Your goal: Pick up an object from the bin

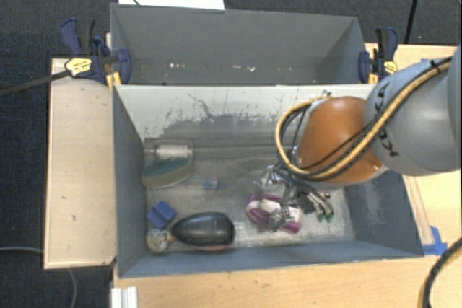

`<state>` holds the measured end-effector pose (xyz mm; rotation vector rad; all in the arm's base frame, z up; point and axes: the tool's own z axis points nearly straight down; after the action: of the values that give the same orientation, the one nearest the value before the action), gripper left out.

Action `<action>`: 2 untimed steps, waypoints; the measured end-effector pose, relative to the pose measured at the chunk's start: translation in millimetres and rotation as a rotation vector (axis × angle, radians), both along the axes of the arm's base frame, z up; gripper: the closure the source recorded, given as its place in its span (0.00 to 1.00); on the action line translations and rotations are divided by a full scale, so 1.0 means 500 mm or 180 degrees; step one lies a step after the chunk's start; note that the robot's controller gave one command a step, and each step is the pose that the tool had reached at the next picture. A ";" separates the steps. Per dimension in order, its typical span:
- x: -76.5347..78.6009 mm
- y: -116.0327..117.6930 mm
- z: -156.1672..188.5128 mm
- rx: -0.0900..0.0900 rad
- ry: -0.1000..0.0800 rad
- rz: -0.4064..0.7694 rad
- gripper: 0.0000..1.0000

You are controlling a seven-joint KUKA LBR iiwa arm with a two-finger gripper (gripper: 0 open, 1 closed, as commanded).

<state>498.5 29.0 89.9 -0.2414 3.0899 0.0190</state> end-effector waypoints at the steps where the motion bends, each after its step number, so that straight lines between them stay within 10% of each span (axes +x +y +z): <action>1: 0.025 0.000 -0.001 -0.0062 -0.0024 0.1142 1.00; 2: 0.044 0.078 -0.030 -0.0109 0.0067 0.2323 1.00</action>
Offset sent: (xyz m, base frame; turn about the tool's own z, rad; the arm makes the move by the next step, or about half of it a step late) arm 0.0112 -0.0029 -0.0199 -0.4052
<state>520.5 67.8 75.0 -1.3417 2.8274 -0.0084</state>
